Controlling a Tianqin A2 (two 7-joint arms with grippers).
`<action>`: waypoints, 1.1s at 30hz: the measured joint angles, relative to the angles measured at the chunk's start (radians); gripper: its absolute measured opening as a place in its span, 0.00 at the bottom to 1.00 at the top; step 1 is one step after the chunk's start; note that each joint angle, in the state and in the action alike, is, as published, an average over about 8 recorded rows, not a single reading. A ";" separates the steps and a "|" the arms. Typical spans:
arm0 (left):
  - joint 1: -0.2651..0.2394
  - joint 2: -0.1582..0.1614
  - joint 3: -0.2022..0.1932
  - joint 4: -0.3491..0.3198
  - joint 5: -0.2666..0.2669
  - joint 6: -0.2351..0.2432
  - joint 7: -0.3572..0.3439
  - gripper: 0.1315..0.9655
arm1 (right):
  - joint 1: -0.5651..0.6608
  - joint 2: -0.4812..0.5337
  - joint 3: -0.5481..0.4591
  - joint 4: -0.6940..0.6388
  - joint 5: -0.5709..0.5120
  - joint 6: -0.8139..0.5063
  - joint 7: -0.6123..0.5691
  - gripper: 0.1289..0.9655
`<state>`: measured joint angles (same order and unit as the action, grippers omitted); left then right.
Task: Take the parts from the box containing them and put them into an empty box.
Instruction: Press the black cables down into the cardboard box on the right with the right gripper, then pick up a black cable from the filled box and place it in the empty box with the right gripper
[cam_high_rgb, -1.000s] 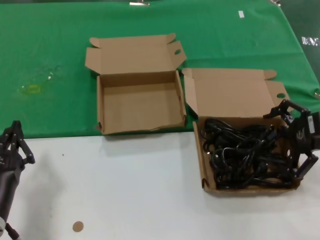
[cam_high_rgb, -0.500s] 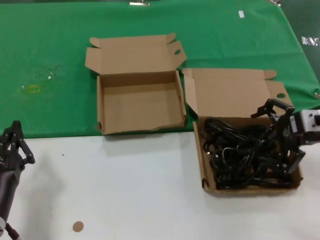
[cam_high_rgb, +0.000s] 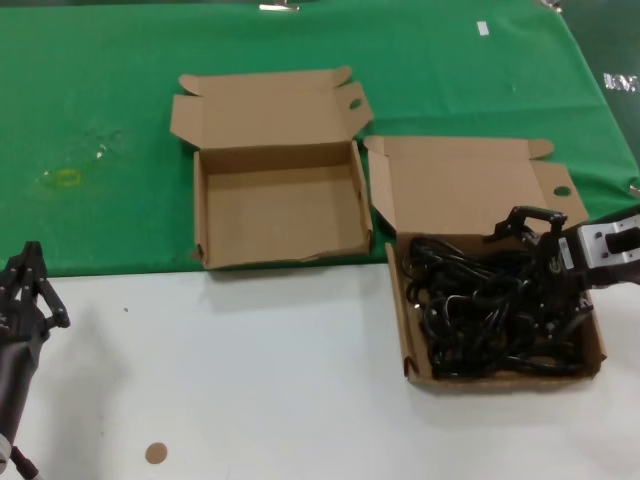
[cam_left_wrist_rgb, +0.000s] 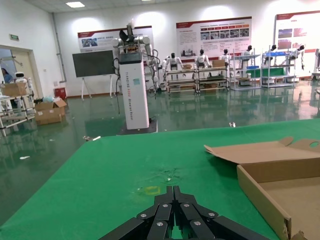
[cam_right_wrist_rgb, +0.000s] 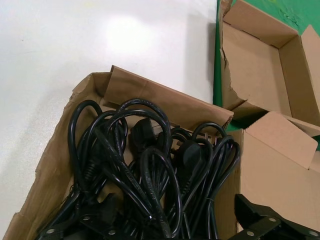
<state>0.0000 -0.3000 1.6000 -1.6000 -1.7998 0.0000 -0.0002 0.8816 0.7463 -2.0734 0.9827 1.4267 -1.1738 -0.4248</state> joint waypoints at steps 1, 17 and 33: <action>0.000 0.000 0.000 0.000 0.000 0.000 0.000 0.02 | 0.002 -0.002 -0.001 -0.003 -0.002 0.001 -0.002 0.88; 0.000 0.000 0.000 0.000 0.000 0.000 -0.001 0.02 | 0.004 -0.009 -0.005 -0.019 -0.013 0.011 -0.022 0.61; 0.000 0.000 0.000 0.000 0.000 0.000 -0.001 0.02 | -0.017 0.017 0.003 0.017 -0.011 0.005 -0.007 0.20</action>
<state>0.0000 -0.3000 1.6001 -1.6000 -1.7993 -0.0001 -0.0007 0.8651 0.7636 -2.0703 1.0000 1.4153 -1.1692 -0.4318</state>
